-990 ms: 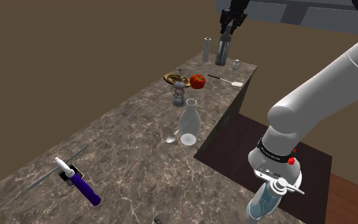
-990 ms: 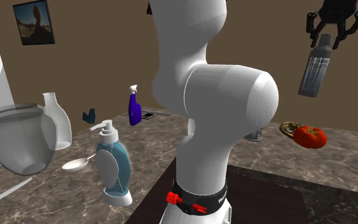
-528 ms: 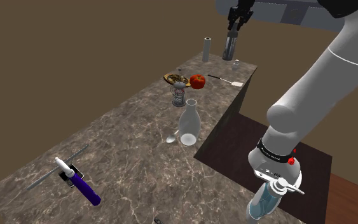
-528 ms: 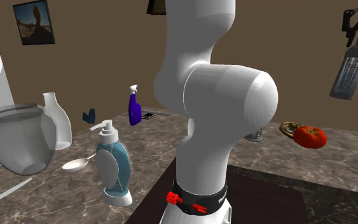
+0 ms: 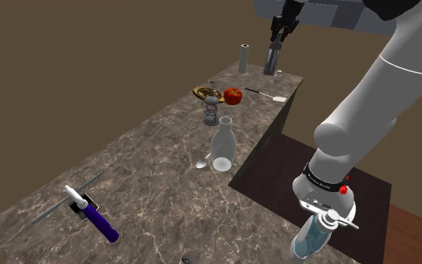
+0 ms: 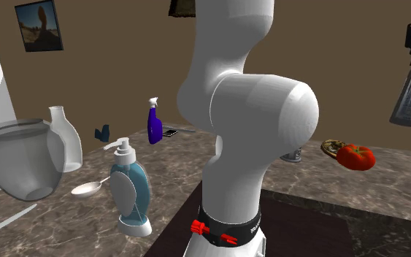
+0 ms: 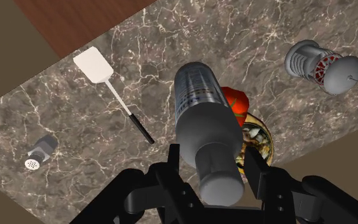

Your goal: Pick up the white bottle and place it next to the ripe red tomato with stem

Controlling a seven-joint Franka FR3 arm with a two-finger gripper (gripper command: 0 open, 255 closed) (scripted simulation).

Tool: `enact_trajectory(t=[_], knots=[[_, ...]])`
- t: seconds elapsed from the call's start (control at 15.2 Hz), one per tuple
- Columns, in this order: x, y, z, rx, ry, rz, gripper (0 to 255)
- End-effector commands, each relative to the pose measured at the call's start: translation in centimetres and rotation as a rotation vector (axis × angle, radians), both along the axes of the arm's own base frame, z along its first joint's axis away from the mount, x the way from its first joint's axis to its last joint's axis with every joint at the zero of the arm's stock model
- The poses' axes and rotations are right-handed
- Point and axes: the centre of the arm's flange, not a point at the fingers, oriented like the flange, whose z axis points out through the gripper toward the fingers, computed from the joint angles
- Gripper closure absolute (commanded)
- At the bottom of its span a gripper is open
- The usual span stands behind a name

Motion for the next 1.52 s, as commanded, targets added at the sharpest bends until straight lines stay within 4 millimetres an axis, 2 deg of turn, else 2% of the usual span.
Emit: enact_trajectory(t=[0.0, 1.45], knots=[[0.1, -0.1, -1.1, -0.001, -0.001, 0.000, 255], [0.1, -0.1, -12.7, -0.001, -0.001, 0.000, 255]])
